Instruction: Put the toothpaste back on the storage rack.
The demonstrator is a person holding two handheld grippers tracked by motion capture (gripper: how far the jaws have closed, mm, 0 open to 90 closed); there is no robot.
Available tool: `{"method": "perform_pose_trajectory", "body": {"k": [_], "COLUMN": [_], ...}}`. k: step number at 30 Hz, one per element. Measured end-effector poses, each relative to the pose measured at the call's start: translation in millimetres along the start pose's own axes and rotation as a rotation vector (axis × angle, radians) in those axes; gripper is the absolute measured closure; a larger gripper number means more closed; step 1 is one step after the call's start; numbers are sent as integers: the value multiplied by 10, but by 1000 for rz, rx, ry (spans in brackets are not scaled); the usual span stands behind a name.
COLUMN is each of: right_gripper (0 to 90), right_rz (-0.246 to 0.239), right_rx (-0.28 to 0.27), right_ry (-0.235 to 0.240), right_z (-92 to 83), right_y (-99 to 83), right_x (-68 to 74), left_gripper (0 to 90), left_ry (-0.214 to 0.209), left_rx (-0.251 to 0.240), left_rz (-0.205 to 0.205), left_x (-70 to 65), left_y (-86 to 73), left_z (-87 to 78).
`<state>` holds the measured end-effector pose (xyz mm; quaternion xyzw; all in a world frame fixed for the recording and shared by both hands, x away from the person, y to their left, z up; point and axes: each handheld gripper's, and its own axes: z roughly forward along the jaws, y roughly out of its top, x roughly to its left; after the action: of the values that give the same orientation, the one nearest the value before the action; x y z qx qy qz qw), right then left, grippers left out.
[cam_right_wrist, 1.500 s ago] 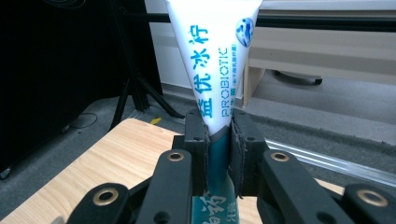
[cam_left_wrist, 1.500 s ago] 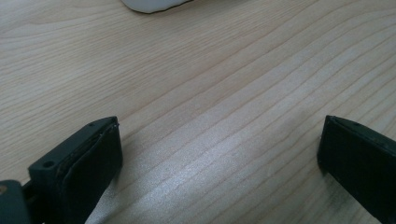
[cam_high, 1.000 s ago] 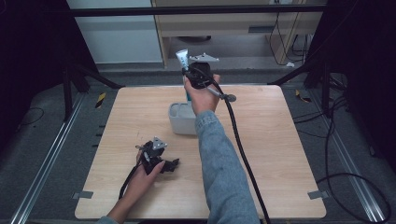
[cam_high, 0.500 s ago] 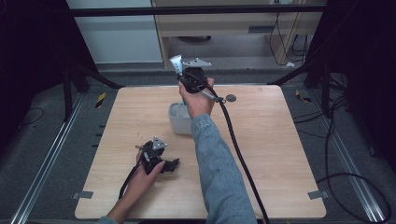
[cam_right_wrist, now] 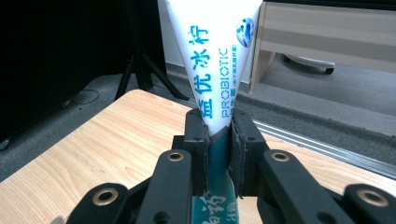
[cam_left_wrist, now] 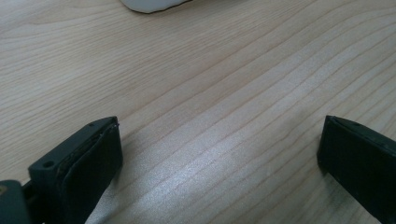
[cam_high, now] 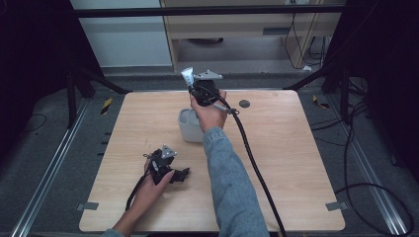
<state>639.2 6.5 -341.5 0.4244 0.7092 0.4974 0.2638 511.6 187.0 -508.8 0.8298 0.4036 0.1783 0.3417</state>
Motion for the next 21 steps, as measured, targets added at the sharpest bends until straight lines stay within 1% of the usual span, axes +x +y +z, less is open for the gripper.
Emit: {"method": "perform_pose_trajectory", "body": {"k": [3,4,10,13,15,17,18,20,21], "right_gripper": [786,786,785,785,785,785,785,785,785], "right_rz": [9,21,38,24,36,38,22,18,23], "right_rx": [4,8,16,25,29,28,38,41,48], "right_ry": [0,0,7,-2,-2,-1,-8,-12,-12], "right_z": [-6,-3,-2,-9,-25,-35,-50,-52,-57], "right_y": [-44,-69,-162,-187,-210,-222,-245,-254,-265], "right_x": [-7,-18,-26,-40,-55,-61,-57,-59,-60], "left_gripper": [0,0,0,0,0,0,0,0,0], "left_ry": [-1,-2,-2,-2,-2,-2,-2,-3,-3], "left_rx": [0,0,0,0,0,0,0,0,0], "left_rz": [0,1,2,1,1,1,2,1,2], "left_x": [1,1,2,2,2,2,2,2,2], "left_y": [0,1,0,0,0,1,1,1,1], "left_z": [0,1,1,1,1,1,1,1,1]}}
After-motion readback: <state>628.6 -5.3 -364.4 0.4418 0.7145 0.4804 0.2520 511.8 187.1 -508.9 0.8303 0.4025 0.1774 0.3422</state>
